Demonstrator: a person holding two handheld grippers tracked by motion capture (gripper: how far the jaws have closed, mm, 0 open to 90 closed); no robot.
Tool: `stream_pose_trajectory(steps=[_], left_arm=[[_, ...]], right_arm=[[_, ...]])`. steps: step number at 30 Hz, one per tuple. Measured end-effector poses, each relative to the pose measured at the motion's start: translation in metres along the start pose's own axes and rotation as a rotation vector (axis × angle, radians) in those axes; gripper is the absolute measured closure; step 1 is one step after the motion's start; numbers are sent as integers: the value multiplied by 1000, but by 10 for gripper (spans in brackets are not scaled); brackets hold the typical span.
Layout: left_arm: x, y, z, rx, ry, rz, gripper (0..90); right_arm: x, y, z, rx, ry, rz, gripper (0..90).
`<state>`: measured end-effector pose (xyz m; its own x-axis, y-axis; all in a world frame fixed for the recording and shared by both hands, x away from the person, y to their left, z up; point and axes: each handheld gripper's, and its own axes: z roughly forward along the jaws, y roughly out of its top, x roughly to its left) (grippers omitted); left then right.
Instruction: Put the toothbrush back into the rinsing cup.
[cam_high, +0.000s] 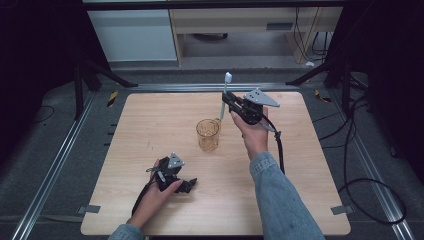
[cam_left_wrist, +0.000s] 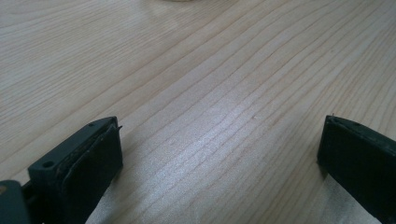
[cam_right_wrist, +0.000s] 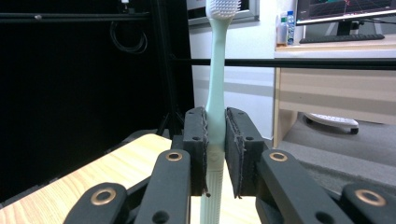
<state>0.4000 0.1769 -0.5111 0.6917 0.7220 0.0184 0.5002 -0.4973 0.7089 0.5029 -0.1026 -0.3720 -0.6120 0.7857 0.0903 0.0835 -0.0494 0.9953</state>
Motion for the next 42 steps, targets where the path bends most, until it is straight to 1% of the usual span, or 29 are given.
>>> stream_pose_trajectory(steps=[4, 9, 10, 12, 14, 15, 17, 18, 20, 21, 22, 23, 26, 34, 42], left_arm=[[0, 0, 0, 0, 1, 0, 0], [0, 0, 0, 0, 1, 0, 0], [0, 0, 0, 0, 0, 0, 0], [0, 0, 0, 0, 0, 0, 0], [0, 0, 0, 0, 1, 0, 0], [0, 0, 0, 0, 1, 0, 0], [0, 0, 0, 0, 1, 0, 0], [0, 0, 0, 0, 1, 0, 0], [0, 0, 0, 0, 0, 0, 0], [0, 0, 0, 0, 0, 0, 0], [0, 0, 0, 0, 0, 0, 0], [0, 0, 0, 0, 0, 0, 0], [0, 0, 0, 0, 0, 0, 0], [0, 0, 0, 0, 1, 0, 0], [0, 0, 0, 0, 0, 1, 0]], right_arm=[[0, -3, 4, -10, 10, 8, 791], [-1, -10, 10, -4, 22, 15, 791], [-1, -11, 11, -7, 23, 8, 791], [0, -13, 12, -16, 36, 21, 791], [-1, -15, 14, -21, 37, 9, 791], [-1, -15, 15, -21, 39, 14, 790], [-3, -17, 16, -19, 31, 6, 791], [-3, -18, 17, -17, 31, 15, 791], [-6, -20, 19, -14, 20, 5, 791], [-6, -21, 20, -9, 20, 15, 791], [-7, -22, 22, -9, 16, 5, 791], [-7, -23, 22, -4, 15, 15, 791], [-6, -25, 24, 2, 6, 9, 791], [-2, -28, 29, 7, 16, 15, 791], [-3, -30, 30, 15, 8, 4, 791]])
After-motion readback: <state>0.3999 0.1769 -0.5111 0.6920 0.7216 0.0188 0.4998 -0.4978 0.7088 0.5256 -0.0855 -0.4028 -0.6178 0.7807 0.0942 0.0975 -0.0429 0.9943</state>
